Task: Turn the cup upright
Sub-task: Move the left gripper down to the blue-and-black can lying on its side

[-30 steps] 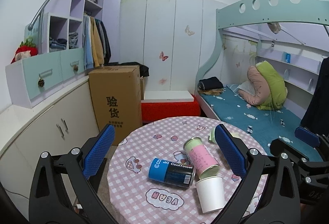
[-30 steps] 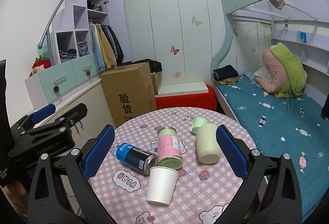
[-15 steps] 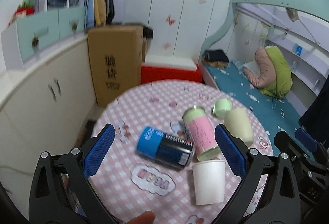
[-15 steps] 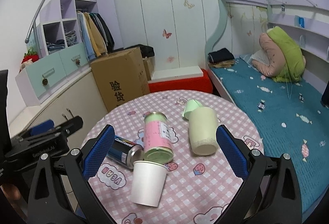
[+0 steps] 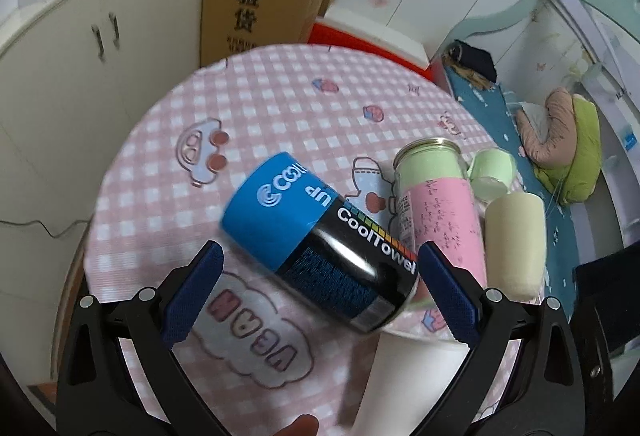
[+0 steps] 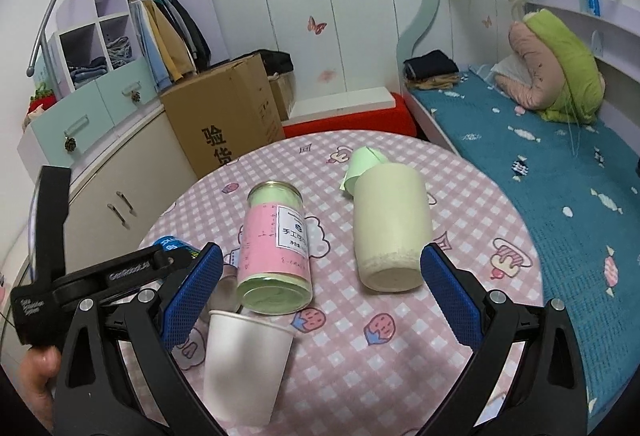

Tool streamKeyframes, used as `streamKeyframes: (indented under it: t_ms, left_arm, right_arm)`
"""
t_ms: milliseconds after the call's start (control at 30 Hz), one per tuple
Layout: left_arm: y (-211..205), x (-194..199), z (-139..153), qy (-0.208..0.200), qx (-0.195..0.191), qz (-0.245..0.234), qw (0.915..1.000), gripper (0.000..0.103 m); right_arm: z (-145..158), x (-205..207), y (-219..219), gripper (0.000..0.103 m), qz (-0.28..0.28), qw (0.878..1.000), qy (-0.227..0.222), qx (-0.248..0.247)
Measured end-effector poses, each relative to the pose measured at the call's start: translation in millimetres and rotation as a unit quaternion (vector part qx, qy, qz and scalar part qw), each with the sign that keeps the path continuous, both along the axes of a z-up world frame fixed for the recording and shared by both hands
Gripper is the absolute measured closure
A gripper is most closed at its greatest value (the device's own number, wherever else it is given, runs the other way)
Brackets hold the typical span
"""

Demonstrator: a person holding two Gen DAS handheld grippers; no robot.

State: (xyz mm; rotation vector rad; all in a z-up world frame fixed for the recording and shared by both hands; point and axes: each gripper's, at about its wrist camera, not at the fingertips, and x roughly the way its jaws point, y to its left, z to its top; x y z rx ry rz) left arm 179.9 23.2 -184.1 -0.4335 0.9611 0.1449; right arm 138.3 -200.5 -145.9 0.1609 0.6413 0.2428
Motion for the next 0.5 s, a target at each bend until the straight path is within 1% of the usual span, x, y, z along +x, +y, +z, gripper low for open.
streamKeyframes:
  t_ms: [67,133,200,367,433,500]
  left_arm:
    - [-4,7,-5,0.005,-0.003,-0.001,1.0,0.005]
    - [-7,12,-11,0.016,0.003,0.0,0.9999,0.005]
    - [-8,19,-16,0.02,-0.003,-0.005,0.9998,0.005]
    - [-12,31,-19,0.021,0.024,-0.024,0.9992,0.005]
    - [-12,35,-21,0.023,0.023,-0.034,0.9989,0.005]
    - [-10,41,-26,0.035,0.02,-0.039,0.9984,0.005]
  right_arm:
    - [-4,7,1,0.008,0.003,1.0,0.004,0.0]
    - [-8,12,-1,0.008,0.006,1.0,0.008,0.002]
    - [-10,14,-2,0.008,0.004,1.0,0.011,0.005]
    - [-17,19,-8,0.008,0.003,1.0,0.016,0.013]
    - [-18,20,-8,0.008,0.004,1.0,0.019,0.014]
    - [-19,21,-9,0.008,0.004,1.0,0.02,0.015]
